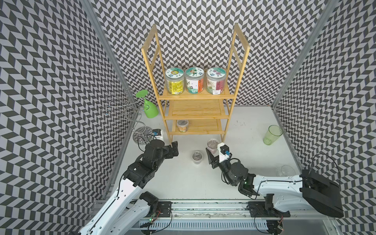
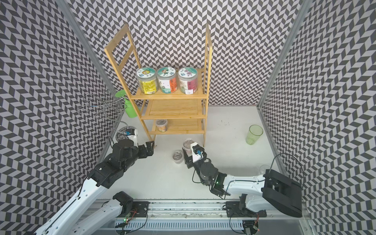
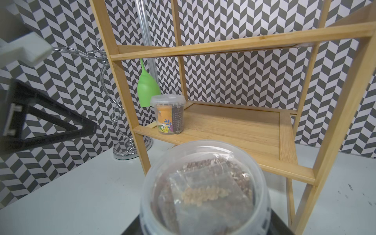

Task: Place the seed container on the shelf
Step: Pick up the seed jar at the center of the board, then place the seed jar on the shelf.

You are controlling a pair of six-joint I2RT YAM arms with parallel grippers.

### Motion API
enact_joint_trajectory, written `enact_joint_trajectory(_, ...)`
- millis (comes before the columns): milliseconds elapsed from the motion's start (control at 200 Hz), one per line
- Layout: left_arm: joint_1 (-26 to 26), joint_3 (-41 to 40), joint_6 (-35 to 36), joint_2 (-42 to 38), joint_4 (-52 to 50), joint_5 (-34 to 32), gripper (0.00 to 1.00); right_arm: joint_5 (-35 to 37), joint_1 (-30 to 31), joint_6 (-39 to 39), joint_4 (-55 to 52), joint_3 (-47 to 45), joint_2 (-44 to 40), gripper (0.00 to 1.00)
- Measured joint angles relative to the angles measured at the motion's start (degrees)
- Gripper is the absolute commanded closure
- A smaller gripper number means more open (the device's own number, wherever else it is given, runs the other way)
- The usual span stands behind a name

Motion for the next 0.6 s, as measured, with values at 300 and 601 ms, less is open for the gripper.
enact_joint_trajectory(300, 0.7, 1.97, 0.24, -0.57, -1.22, 0.0, 0.03, -0.52, -2.6, -3.89, 6.75, 3.58, 6.19, 0.35)
enact_joint_trajectory(601, 1.2, 1.99, 0.22, -0.81, -1.62, 0.0, 0.03, -1.64, -4.42, -6.56, 11.91, 4.87, 7.15, 0.35)
